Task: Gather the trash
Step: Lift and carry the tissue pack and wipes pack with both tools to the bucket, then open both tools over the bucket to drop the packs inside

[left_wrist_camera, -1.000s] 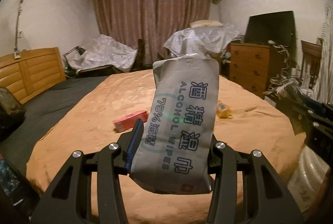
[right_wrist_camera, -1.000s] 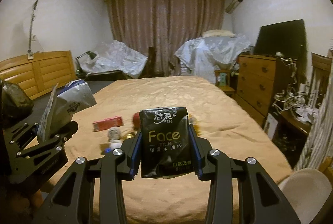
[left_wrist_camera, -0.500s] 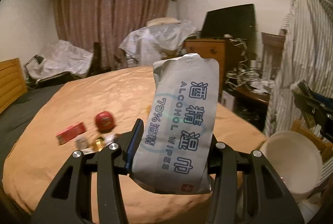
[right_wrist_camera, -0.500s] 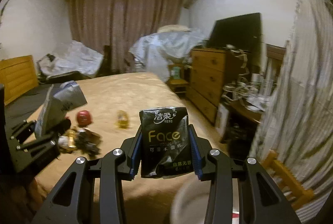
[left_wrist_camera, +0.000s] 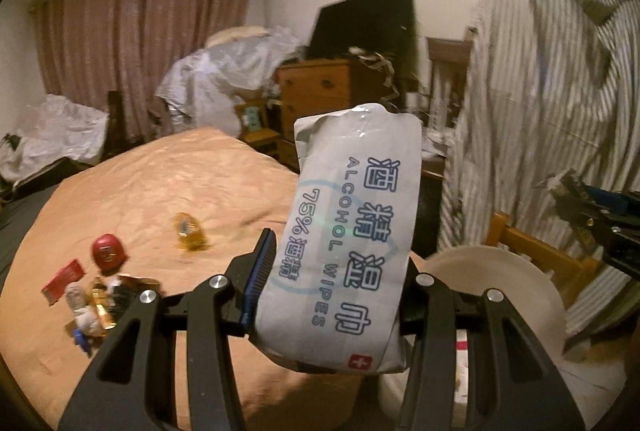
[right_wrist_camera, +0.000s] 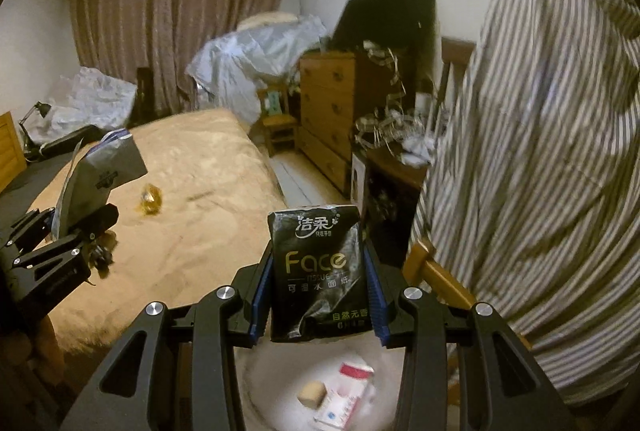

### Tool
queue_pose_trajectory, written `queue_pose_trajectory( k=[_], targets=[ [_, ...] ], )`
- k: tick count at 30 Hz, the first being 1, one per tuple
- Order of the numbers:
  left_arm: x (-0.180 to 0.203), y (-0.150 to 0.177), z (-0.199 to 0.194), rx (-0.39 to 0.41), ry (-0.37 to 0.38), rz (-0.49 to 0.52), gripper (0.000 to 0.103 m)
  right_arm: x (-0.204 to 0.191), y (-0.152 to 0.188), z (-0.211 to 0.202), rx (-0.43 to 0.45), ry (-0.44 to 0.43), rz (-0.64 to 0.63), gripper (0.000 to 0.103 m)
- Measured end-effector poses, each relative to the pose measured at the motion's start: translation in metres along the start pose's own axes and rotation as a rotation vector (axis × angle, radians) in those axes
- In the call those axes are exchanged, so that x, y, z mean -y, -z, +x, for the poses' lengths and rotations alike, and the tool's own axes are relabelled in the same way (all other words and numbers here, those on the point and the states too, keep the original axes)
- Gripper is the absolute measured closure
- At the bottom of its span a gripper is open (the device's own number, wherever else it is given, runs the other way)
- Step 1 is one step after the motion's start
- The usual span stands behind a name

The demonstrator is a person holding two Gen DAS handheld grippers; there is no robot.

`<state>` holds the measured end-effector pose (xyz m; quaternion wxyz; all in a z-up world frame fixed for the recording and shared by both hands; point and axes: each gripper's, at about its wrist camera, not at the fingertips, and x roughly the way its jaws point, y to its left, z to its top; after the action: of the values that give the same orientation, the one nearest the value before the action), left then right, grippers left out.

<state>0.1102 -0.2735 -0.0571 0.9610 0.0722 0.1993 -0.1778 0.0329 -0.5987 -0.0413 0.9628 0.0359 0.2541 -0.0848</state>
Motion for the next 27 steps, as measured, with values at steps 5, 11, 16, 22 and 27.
queue_pose_trajectory(
  k=[5, 11, 16, 22, 27],
  targets=[
    [0.033, 0.004, 0.032, -0.127, 0.108, 0.058, 0.056, 0.021, 0.001, 0.025, -0.160, -0.042, 0.025, 0.061],
    [0.060, 0.015, 0.065, -0.287, 0.206, 0.148, 0.056, 0.038, -0.003, 0.077, -0.365, -0.093, 0.007, 0.061],
    [0.072, 0.019, 0.090, -0.395, 0.237, 0.196, 0.057, 0.046, 0.004, 0.112, -0.486, -0.119, 0.012, 0.061],
    [0.079, 0.026, 0.102, -0.442, 0.221, 0.250, 0.057, 0.045, 0.021, 0.123, -0.539, -0.140, 0.034, 0.061],
    [0.083, 0.029, 0.107, -0.459, 0.216, 0.256, 0.057, 0.042, 0.031, 0.123, -0.543, -0.149, 0.041, 0.061]
  ],
)
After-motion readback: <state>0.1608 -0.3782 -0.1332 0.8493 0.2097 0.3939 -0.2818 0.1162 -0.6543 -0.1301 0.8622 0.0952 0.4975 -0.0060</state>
